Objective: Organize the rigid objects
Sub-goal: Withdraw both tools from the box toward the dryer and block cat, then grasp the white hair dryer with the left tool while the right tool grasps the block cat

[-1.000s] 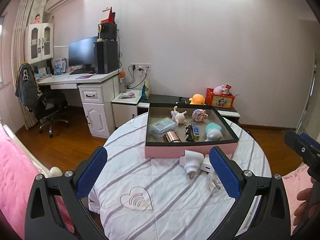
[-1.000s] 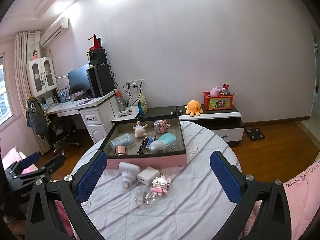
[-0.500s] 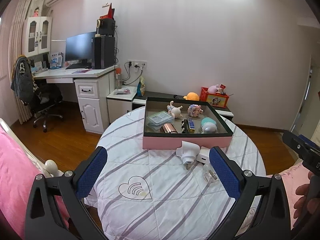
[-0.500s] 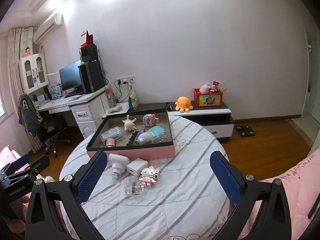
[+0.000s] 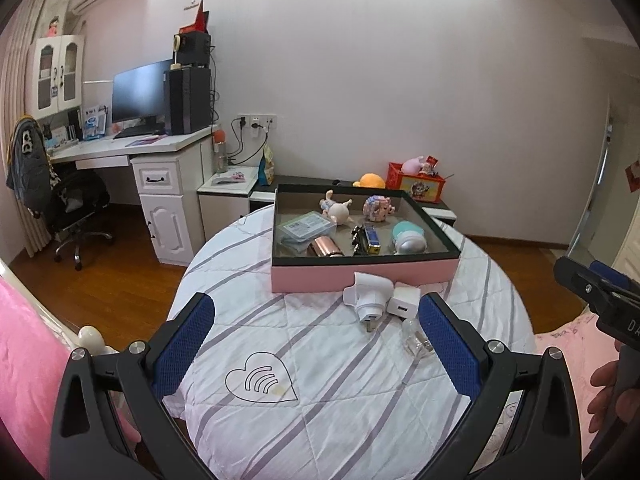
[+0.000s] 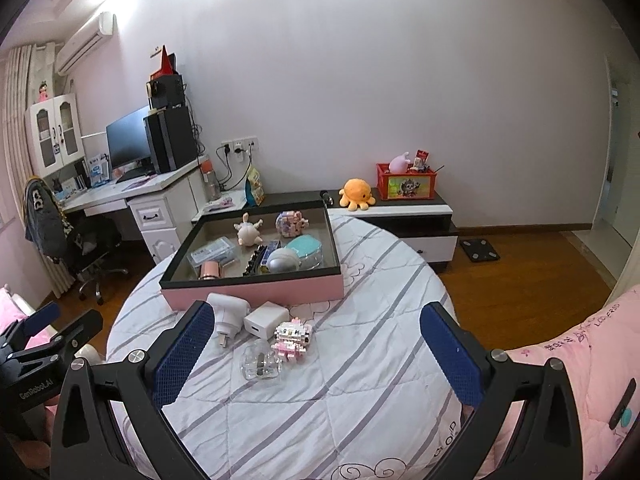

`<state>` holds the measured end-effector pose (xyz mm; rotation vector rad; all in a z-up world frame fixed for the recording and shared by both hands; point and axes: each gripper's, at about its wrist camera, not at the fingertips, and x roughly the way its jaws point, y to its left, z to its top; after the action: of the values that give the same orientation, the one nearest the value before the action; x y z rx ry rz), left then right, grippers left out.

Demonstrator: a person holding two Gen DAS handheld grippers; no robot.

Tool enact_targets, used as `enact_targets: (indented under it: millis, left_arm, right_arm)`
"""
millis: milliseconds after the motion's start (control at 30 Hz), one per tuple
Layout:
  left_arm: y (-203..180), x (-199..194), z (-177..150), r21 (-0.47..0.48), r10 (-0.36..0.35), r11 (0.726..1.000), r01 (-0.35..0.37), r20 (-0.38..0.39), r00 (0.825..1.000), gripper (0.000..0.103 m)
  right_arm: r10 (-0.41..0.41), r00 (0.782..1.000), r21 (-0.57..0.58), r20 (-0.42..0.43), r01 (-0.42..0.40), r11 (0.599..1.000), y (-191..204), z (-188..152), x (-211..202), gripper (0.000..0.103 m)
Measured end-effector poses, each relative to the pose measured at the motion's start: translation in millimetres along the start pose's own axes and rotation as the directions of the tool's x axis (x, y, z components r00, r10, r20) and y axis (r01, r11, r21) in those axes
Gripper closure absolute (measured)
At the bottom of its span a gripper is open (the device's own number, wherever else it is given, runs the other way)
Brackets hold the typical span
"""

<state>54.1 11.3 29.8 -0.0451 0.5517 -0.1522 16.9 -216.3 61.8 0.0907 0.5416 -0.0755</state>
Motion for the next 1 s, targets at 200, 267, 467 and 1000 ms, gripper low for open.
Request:
enact_targets:
  millis: [200,267,467,1000]
  left_arm:
    - [-1,24,-8,-0.006,0.03,1.0,-0.03,-0.054,0.998,0.0]
    - [-2,34,-10,-0.002,0.038,0.999,-0.039,-0.077,0.996,0.0]
    - [-14,67,-15,0.036,0.056,0.998,-0.052,-0.126,0.99,0.0]
    - [-52,181,-25,0.189,0.078,0.982,-0.019,-0.306,0.949,0.0]
  right_arm:
    - [0.045,0.997,-0.029,-0.068,-0.047,0.998,3,-4,31,0.0]
    - [0.058,0.993,-0.029,-0.103,-0.061,0.998,2,-9,46,0.0]
    - [0.072,0.977,-0.001,-0.202,-0.074,0.997,-9,-22,91,0.0]
    - [0.129,0.908,0.007,-0.399,-0.138,0.99,-11,-42,184,0.006]
